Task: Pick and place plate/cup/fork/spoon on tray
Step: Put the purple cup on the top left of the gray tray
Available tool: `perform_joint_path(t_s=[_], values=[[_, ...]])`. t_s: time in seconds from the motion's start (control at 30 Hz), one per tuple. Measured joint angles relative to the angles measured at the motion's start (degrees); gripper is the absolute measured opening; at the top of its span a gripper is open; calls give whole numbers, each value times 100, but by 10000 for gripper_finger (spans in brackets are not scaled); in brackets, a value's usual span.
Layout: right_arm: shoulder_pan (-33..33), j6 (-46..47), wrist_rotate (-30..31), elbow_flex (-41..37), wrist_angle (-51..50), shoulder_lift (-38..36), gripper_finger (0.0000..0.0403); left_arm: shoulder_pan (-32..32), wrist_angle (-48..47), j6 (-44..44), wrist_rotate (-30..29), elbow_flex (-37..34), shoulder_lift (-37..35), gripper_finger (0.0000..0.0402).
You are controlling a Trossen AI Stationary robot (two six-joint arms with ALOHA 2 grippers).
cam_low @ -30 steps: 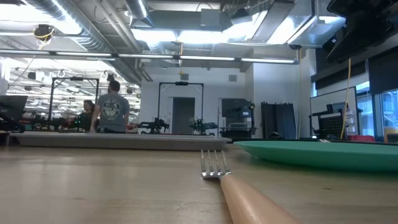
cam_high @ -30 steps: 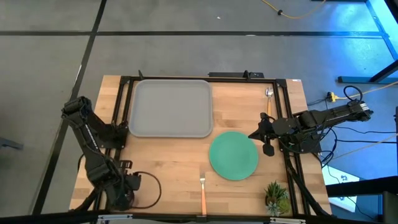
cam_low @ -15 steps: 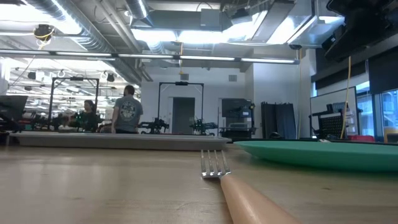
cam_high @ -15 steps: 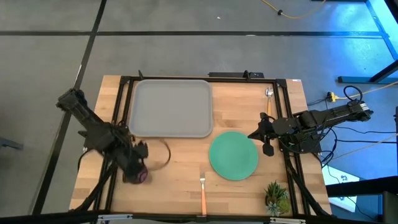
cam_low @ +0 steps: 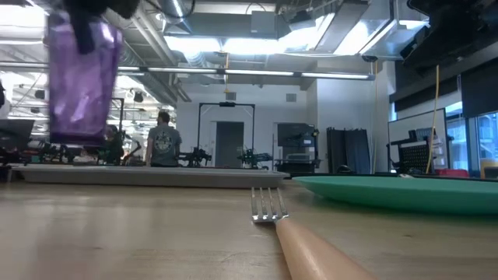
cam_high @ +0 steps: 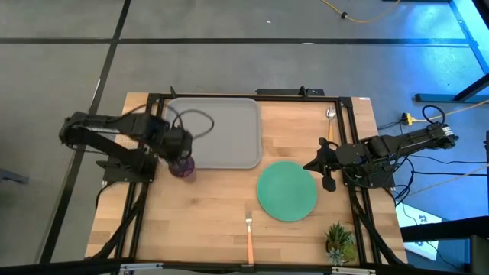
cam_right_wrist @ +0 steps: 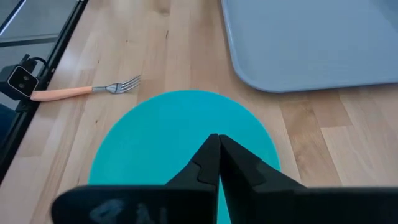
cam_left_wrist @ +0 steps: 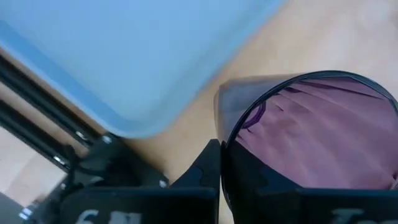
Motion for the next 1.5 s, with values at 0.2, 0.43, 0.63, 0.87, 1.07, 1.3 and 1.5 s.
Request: perform_joint_path(t_s=[0.2,0.43,0.63,0.87,1.07,1.3,1.5], values=[[0,-4,0,1,11,-2,14,1502,3,1000,-298,2,0,2],[0,0,2,1,11,1,14,3219,494,1993,-704,2,141,2],[0,-4,2,1,11,-2,14,4425,1120,2691,-707,4,593,2],[0,2,2,1,11,-2,14,5316,1345,3432,-622,4,1239,2],[0,-2,3,1,11,0,14,5747,1723,3768,-640,4,1454,2],[0,5,4,1,11,-1,14,6041,1768,3940,-660,11,1534,2],[0,7,4,1,11,-2,14,6117,1768,4273,-680,15,1567,8]])
